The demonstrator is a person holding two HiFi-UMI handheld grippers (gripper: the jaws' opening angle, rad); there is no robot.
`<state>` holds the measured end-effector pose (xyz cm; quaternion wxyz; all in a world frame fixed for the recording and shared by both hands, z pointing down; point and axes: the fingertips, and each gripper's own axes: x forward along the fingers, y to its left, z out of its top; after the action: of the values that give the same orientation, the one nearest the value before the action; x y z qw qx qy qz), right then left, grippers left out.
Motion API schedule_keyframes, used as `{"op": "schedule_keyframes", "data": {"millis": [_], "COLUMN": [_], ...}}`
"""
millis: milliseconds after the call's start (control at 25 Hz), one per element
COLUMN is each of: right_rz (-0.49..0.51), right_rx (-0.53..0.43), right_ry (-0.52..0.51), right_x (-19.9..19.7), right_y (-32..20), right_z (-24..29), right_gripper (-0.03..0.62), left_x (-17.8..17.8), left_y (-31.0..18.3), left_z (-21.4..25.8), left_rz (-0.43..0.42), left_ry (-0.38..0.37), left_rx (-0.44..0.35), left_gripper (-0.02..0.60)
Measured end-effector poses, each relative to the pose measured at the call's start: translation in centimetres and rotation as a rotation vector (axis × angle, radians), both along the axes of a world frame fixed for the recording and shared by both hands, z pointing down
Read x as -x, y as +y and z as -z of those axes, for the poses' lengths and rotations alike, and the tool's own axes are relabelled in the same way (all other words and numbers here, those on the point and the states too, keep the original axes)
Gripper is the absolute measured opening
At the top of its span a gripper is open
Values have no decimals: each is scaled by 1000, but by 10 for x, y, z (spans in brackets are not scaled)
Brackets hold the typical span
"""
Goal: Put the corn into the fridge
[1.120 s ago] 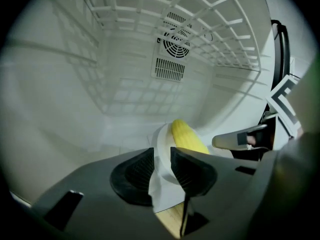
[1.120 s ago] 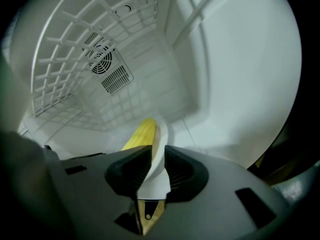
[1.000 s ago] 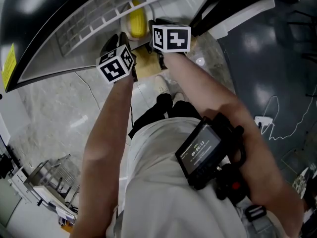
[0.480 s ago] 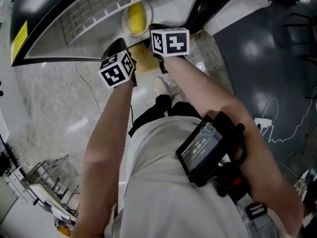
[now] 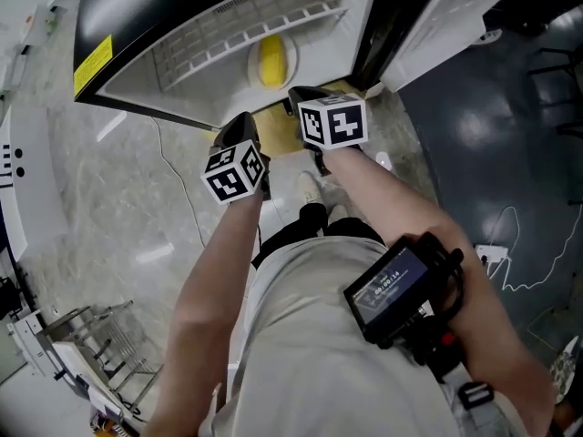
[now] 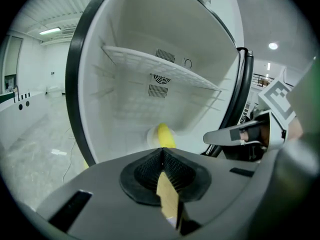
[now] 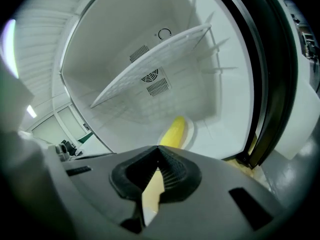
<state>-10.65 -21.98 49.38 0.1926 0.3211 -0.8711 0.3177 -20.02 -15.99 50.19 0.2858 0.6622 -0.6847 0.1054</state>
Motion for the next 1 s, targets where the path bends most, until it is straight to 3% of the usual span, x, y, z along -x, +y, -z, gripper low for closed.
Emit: {"op": "schedule_keyframes", "data": {"millis": [320,720,1000], "right_rz": [135,259,281], "right_rx": [-93,-141,-192], "right_ry": [-72,-234,-329], "right_x": [6,-2,-23], "right_y": [22,42,49], "right_z": [37,69,89], "right_gripper": [11,10,10], "left_x": [-4,-4,-6], "left_y": [32,54,67], "left_z": [25,62,76], "left_rz": [-67,-77,-123], "left_ry": [-23,34,25], "left_rx": [-49,-169,-241], "left_gripper": [8,8,8]}}
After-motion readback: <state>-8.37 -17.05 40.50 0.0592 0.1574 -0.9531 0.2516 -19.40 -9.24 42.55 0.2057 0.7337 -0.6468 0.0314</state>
